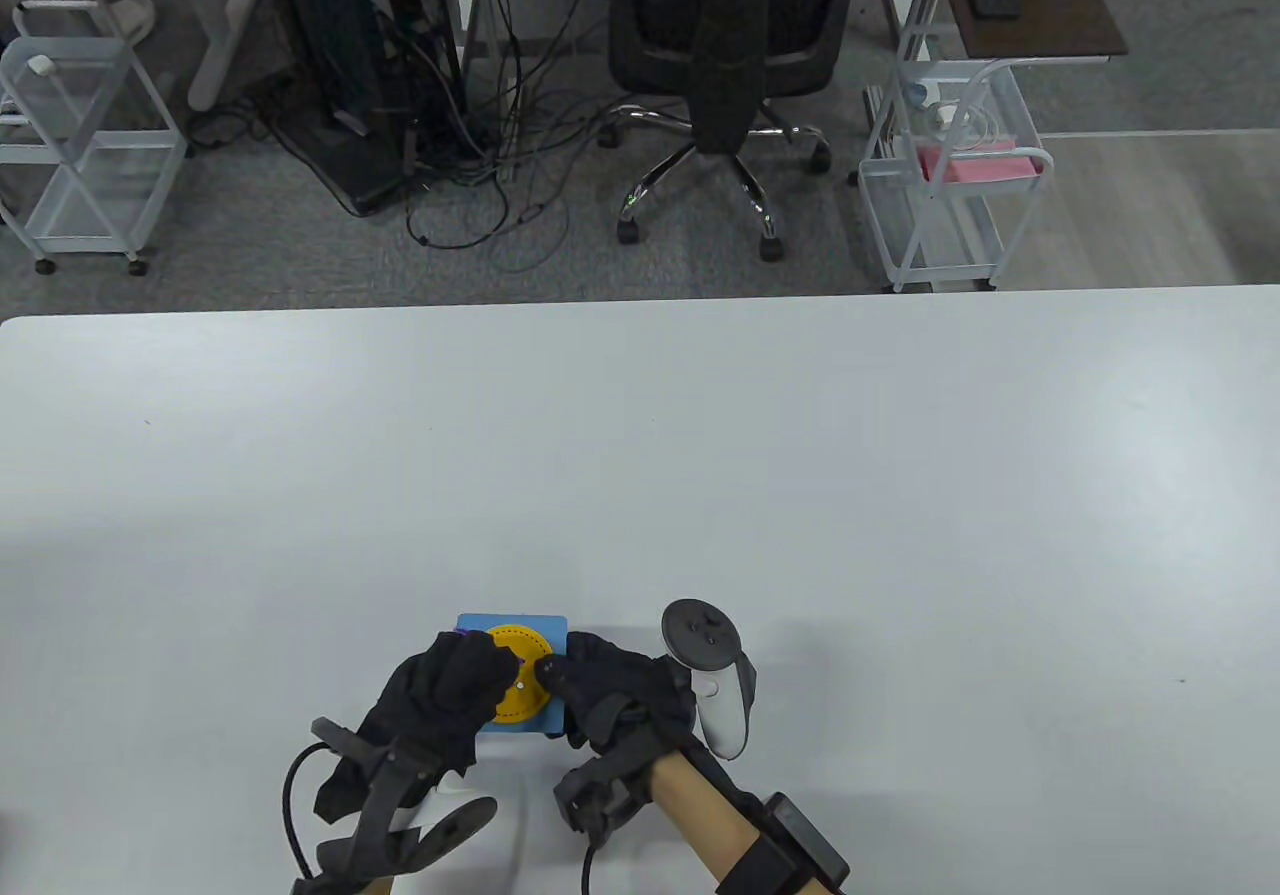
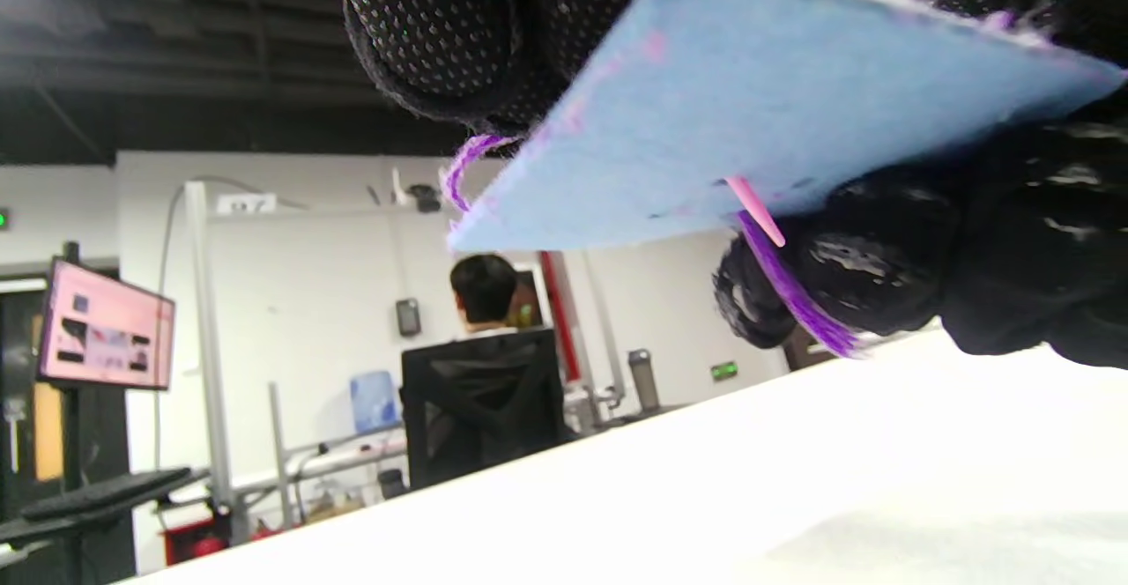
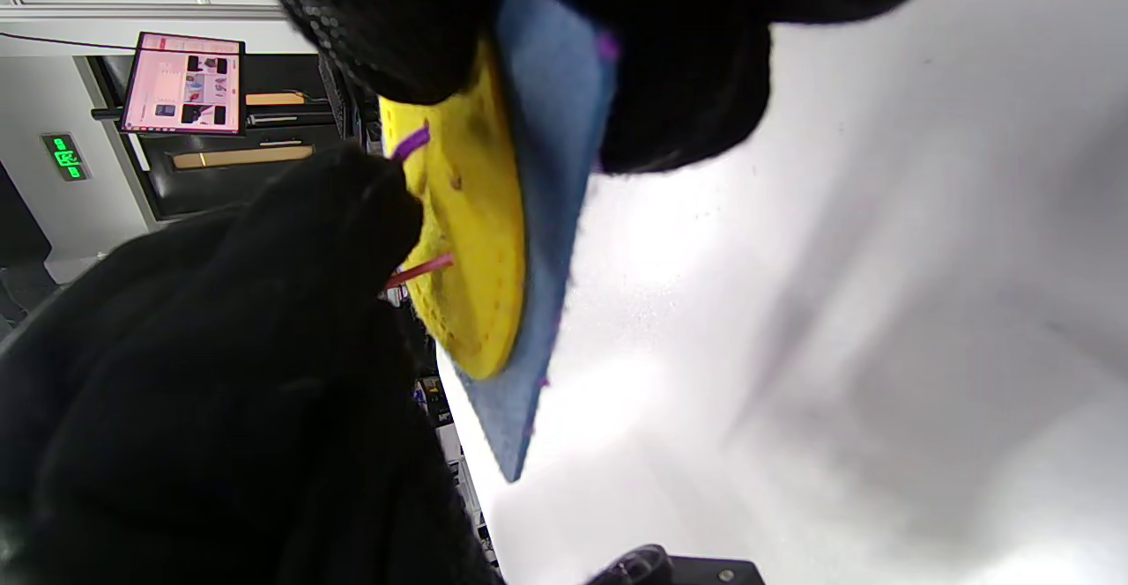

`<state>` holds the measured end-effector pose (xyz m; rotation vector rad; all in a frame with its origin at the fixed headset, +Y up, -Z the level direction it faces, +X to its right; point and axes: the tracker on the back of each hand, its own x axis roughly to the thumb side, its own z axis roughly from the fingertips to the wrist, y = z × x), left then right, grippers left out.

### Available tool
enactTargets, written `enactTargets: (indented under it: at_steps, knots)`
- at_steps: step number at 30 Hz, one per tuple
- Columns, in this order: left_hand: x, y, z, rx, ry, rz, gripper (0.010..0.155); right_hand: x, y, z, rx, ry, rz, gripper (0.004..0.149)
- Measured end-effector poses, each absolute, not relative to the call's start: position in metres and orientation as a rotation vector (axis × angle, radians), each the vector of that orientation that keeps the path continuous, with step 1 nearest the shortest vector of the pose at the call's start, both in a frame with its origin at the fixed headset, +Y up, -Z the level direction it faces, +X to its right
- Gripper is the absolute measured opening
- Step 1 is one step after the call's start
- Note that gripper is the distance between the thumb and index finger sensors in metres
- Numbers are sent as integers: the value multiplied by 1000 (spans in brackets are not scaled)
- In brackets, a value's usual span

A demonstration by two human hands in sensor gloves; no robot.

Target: Sew button in X pattern

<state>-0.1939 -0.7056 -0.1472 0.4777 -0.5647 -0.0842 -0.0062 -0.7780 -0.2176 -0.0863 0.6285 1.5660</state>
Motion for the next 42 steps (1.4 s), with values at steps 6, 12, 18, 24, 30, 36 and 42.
enactTargets:
  at_steps: [6,12,18,24,30,36,42]
  knots:
    - [-195,-708,-149,419,-578,66,39,-3,-777,-220,-83,626,1559,47]
    - [-196,-711,-150,370,-592,135,41,-1,-777,-221,-89,630,1556,47]
    - [-207,-708,-151,345,-611,334,48,1,-776,-222,-88,634,1552,47]
    - [-214,-704,-150,353,-622,426,48,3,-775,-223,-83,631,1551,47]
    - [-220,-700,-147,392,-610,434,48,4,-774,-224,-70,623,1557,47]
    - [-220,-698,-146,417,-612,411,50,8,-771,-226,-65,612,1557,47]
    - [-224,-697,-144,461,-596,412,51,13,-767,-228,-58,601,1560,47]
